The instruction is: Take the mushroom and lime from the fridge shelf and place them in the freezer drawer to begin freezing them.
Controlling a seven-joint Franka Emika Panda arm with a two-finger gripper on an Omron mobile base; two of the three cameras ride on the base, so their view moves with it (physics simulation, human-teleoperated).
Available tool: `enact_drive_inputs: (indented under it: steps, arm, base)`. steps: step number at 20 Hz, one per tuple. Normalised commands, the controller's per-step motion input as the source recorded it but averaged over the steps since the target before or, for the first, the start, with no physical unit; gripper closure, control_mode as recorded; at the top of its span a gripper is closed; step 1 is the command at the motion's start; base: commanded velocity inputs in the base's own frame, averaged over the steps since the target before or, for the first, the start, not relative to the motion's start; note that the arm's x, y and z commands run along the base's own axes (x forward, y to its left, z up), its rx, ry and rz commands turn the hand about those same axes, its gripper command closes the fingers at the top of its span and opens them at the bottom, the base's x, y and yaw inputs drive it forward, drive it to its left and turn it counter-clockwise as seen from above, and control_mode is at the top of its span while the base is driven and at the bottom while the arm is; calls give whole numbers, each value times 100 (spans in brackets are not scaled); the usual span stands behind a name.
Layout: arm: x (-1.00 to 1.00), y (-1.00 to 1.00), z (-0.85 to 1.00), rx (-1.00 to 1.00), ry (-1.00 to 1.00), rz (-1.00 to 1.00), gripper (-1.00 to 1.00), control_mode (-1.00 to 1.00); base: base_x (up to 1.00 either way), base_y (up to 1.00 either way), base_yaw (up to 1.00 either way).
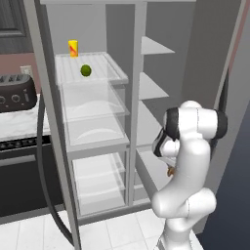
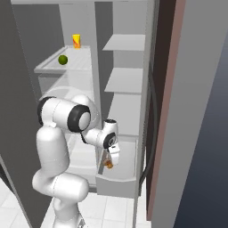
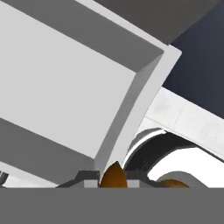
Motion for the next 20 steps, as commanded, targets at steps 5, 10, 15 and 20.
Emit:
enact_drive_inputs:
  steps: [5,10,15,20]
  arm:
    - [32,0,-32,4,0,0,100,-100]
    - [19,0,-36,1,0,0,100,-100]
    - [3,0,-42,0,0,0,100,-100]
    - [0,0,-40,0,0,0,100,-100]
  base:
    - [0,0,0]
    - [0,0,0]
    - [0,0,0]
    - [0,0,0]
